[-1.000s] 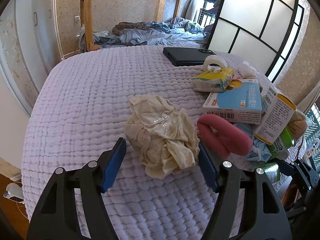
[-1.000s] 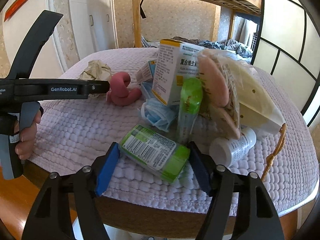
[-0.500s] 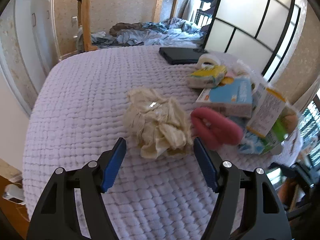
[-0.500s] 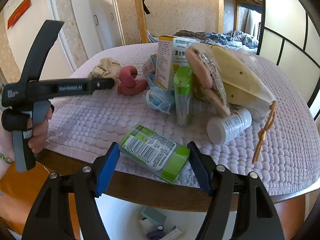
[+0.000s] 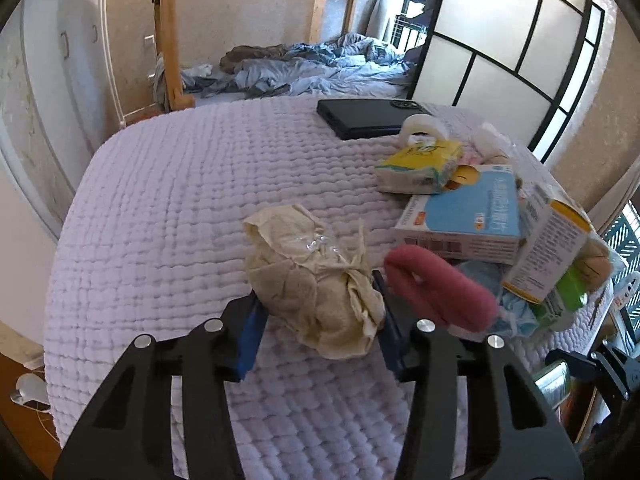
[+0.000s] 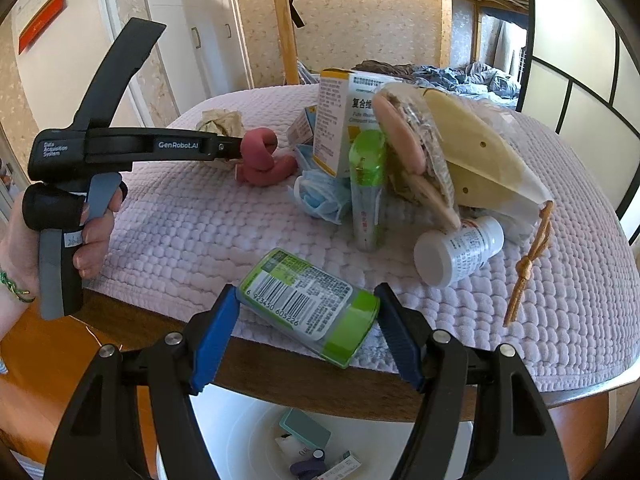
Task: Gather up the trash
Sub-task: 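Grasp the beige cloth packet with the left tool while the right tool grasps the green-capped bottle, then carry the beige packet and green bottle with both tools over the white bin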
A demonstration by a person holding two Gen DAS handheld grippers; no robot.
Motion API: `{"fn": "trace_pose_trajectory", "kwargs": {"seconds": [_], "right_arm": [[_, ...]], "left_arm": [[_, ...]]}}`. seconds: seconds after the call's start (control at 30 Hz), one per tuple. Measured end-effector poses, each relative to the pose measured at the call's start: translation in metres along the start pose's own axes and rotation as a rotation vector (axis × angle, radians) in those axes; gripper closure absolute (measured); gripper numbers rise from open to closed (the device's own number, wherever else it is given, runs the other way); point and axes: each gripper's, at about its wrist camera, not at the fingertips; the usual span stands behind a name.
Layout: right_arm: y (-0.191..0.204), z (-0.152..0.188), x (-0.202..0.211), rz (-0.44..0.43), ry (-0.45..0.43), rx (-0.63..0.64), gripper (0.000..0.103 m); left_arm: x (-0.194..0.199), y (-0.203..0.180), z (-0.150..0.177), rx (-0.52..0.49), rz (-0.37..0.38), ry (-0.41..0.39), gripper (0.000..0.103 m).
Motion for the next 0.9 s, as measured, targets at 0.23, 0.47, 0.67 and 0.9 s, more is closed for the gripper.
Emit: {"fn": "trace_pose_trajectory", "kwargs": {"seconds": [0.23,0.47,0.67,0.9], "right_arm": [[-0.004,-0.002,0.011,-0.028,-0.008,-0.005,0.035],[-0.012,-0.003,0.026,-0.053,-0.007,-0.006,0.035],[-0.02,-0.001,0.036,-0.064,0.0,-0.006,0.035],[-0.029,0.01,0.06,-0.07,0.0,-0.006,0.035]], "left_arm": [[0.023,0.006,0.01,0.037,-0.028,-0.021,0.053],[0.039,0.006,0.024,0.065,-0.046,0.006,0.053],[0.051,-0.001,0.037,0.077,-0.05,0.034,0.053],[0.066,-0.022,0.055,0.038,-0.084,0.074,0.053]]}}
Point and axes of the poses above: each gripper's, at about its wrist camera, not at the fingertips, and x roughly against the way its jaws point, y to its left, z to its underside, and after that the axes turned 14 degrees about -z, right-handed
